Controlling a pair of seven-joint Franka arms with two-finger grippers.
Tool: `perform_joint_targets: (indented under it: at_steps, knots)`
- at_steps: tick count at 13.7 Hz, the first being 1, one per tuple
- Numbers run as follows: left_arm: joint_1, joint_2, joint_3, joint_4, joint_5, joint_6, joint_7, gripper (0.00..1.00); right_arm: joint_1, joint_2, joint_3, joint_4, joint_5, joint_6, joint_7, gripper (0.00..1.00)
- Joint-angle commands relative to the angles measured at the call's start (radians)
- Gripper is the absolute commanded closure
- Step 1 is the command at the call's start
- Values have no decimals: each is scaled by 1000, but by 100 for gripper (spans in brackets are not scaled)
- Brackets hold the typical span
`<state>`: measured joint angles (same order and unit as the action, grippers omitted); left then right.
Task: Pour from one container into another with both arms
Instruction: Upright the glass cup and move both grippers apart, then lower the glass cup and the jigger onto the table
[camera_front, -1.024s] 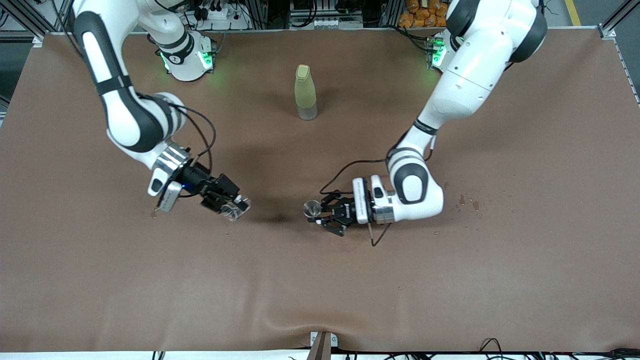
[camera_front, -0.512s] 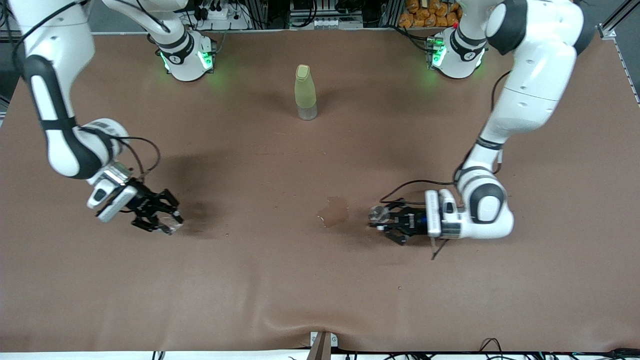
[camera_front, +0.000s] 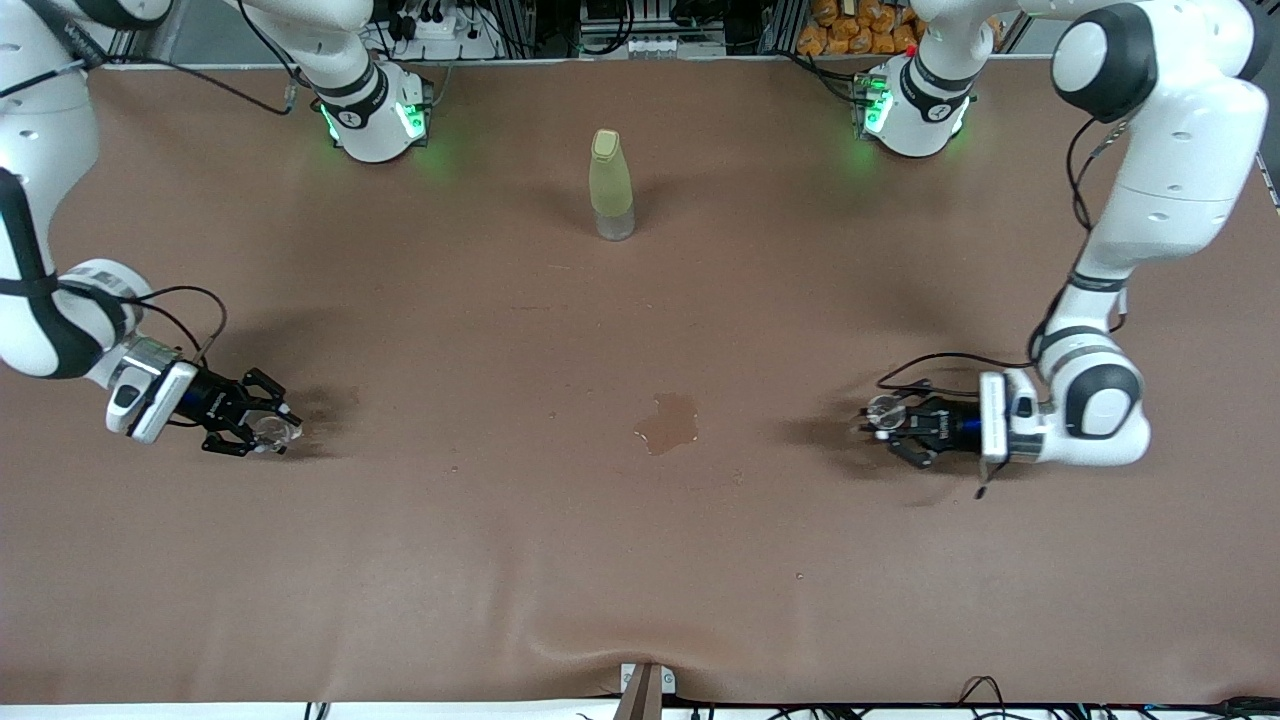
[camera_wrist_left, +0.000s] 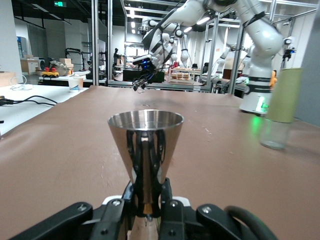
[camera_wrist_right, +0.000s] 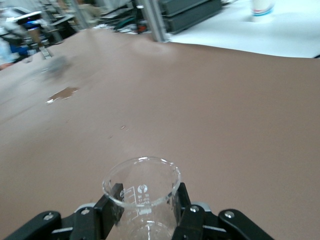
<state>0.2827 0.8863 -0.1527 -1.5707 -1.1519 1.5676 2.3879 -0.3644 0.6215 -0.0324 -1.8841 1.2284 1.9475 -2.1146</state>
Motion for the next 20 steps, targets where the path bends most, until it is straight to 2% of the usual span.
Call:
perform_joint_targets:
  at_steps: [1, 4, 8, 12, 14, 15, 18, 20]
  knots:
    - [88, -38, -11, -37, 81, -63, -18, 100, -77, 99, 22, 124, -101, -114, -77, 100]
    - [151, -24, -11, -40, 155, -78, -9, 100, -126, 161, 22, 163, -121, -246, -199, 100]
    - [220, 37, -10, -32, 211, -80, 10, 100, -134, 226, 22, 181, -153, -303, -307, 100]
    - [224, 54, -10, -32, 235, -78, 11, 100, -151, 351, 22, 357, -219, -407, -317, 100]
    - [224, 65, -10, -29, 235, -78, 10, 100, -163, 377, 22, 379, -221, -441, -317, 98]
    - [222, 69, -10, -28, 235, -78, 11, 100, -171, 380, 22, 379, -221, -441, -318, 91]
    - [220, 66, -10, -17, 238, -78, 11, 77, -173, 382, 22, 379, -221, -444, -309, 59]
    - [219, 69, -10, -17, 236, -78, 33, 69, -174, 379, 22, 379, -216, -444, -308, 33]
